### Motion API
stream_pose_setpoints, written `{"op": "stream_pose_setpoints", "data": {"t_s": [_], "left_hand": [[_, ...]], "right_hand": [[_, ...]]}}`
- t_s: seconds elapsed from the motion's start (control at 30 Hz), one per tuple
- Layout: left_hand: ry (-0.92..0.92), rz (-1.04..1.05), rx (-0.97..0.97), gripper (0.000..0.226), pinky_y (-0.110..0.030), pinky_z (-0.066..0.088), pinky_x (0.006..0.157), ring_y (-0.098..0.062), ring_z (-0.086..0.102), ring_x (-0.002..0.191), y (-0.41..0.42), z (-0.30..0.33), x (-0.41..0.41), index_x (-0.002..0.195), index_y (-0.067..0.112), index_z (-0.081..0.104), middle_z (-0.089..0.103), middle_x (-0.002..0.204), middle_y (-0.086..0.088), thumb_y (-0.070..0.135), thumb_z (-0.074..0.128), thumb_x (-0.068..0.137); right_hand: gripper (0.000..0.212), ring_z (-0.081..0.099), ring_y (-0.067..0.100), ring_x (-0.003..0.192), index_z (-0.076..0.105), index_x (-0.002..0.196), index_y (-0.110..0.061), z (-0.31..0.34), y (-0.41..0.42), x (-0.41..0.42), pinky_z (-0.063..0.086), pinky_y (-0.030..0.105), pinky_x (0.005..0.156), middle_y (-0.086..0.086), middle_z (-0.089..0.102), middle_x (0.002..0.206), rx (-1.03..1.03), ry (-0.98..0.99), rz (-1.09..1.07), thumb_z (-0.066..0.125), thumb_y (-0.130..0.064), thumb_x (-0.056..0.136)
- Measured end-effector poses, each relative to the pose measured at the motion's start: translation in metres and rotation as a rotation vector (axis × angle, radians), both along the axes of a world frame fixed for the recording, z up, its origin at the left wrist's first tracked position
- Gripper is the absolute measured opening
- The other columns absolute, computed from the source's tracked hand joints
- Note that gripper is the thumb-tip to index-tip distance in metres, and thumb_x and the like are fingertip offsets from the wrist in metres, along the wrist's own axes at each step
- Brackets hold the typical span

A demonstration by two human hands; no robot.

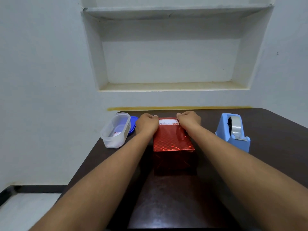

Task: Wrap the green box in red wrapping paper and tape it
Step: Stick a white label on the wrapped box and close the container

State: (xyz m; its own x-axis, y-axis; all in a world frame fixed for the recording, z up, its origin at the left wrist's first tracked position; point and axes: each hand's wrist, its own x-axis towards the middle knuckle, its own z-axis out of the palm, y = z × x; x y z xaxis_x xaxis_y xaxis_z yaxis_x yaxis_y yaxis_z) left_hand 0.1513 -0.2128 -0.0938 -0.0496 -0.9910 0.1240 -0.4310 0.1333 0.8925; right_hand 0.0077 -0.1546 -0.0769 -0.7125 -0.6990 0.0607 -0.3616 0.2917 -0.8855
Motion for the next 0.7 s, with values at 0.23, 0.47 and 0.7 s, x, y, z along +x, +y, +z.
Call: {"op": "stream_pose_setpoints", "data": {"t_s": [0.23,0.47,0.7], "left_hand": [[-0.067,-0.021,-0.052,0.009,-0.038,0.057,0.092,-0.025,0.068,0.104,0.004,0.001,0.005,0.092,0.028,0.068,0.074,0.110,-0.001,0.027,0.060,0.096],[-0.122,0.024,-0.228,0.024,-0.025,0.045,0.080,-0.021,0.066,0.098,0.006,0.026,0.046,0.100,0.021,0.077,0.076,0.106,0.001,0.017,0.055,0.093],[-0.431,0.182,-0.202,0.029,-0.035,0.055,0.082,-0.026,0.060,0.114,-0.033,0.037,0.127,0.116,0.023,0.070,0.069,0.120,-0.003,0.018,0.059,0.090]], "right_hand": [[0.021,0.067,0.023,0.106,0.072,0.113,-0.019,-0.004,0.006,-0.005,0.054,0.031,0.087,0.005,0.067,0.123,0.012,0.044,0.043,0.068,-0.018,0.092],[0.030,0.067,0.021,0.107,0.076,0.115,-0.014,0.015,0.015,0.018,0.048,0.024,0.089,0.004,0.074,0.114,-0.205,0.433,0.144,0.055,-0.005,0.095],[0.026,0.075,0.023,0.095,0.076,0.077,-0.019,0.042,-0.016,0.085,0.060,0.034,0.092,0.008,0.077,0.095,-0.133,0.027,0.341,0.062,0.002,0.086]]}}
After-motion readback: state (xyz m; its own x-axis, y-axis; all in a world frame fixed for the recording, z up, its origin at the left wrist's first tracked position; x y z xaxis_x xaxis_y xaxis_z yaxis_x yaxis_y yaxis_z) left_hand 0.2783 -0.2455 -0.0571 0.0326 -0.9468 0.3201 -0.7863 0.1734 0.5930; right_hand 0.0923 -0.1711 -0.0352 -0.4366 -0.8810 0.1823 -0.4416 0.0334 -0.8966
